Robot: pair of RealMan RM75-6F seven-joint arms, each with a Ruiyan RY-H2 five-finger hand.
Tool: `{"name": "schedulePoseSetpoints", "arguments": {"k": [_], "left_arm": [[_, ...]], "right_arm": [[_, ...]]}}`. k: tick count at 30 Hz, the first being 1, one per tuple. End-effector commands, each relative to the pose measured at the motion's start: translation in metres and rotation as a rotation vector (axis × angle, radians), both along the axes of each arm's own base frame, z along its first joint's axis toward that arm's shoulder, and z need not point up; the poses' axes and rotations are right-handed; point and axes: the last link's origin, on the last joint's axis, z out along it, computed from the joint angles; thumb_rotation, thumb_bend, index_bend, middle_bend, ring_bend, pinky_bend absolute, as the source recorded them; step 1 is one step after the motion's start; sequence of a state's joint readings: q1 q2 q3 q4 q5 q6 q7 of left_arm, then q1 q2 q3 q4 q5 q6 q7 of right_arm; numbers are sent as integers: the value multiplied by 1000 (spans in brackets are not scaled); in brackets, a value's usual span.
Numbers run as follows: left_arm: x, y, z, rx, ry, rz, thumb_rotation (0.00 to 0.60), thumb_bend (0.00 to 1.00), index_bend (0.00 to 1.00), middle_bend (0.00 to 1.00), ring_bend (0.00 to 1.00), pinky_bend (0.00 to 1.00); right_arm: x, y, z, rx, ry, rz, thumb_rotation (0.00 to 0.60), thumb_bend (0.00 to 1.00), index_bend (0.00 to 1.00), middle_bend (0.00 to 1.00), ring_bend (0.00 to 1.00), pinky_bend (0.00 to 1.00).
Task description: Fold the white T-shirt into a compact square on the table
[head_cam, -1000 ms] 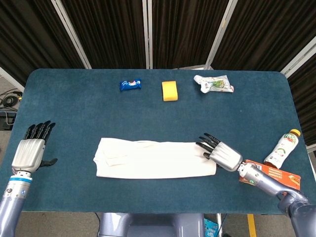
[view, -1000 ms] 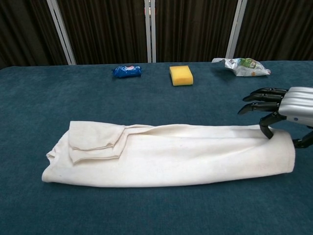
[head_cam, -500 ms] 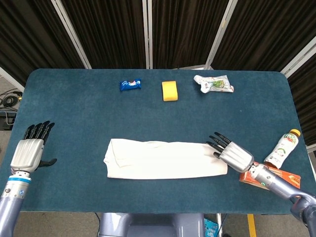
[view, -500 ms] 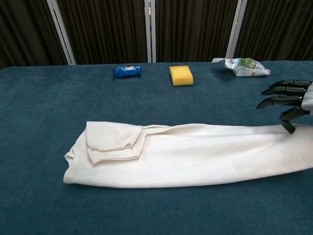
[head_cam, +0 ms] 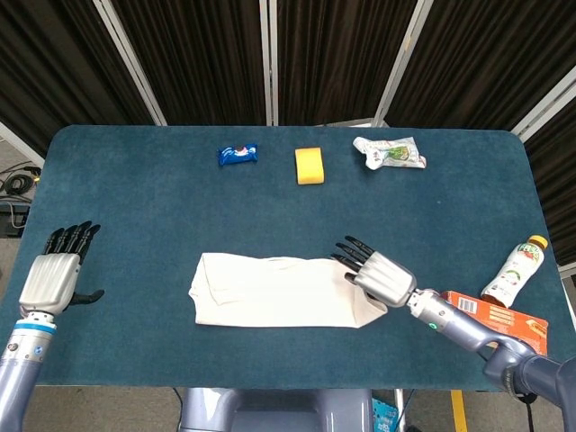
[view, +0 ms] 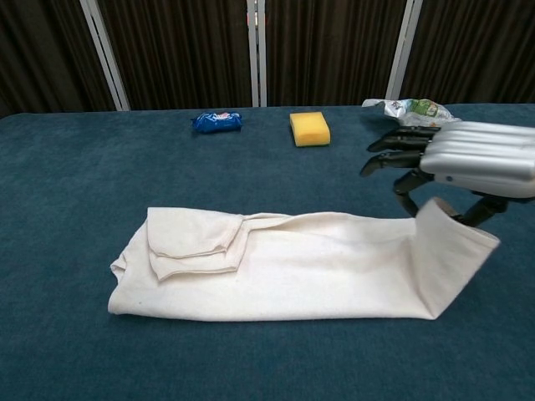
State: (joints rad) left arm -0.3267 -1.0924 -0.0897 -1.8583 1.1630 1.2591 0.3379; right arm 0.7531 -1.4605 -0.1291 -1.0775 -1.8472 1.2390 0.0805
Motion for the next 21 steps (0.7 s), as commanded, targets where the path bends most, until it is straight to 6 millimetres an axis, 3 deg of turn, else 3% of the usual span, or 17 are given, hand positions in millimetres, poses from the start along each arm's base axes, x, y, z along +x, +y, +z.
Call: {"name": "schedulePoseSetpoints", "arguments": {"k": [1,12,21], "left_arm": [[-1,1,1,-2,-2,2,600,52,0,0,0,0],[-4,3,4,-6,-18,13,600,51,0,0,0,0],[-5,3,5,-11,-28,14,600,52,0,0,0,0]], "right_arm": [[37,-10,-18,5,-15,4,600,379,700,145,0,0],[87,-11,-61,37,-35,2,600,379,703,154,0,0],[114,-7,-91,7,-47,14,600,380,710,163,0,0]]}}
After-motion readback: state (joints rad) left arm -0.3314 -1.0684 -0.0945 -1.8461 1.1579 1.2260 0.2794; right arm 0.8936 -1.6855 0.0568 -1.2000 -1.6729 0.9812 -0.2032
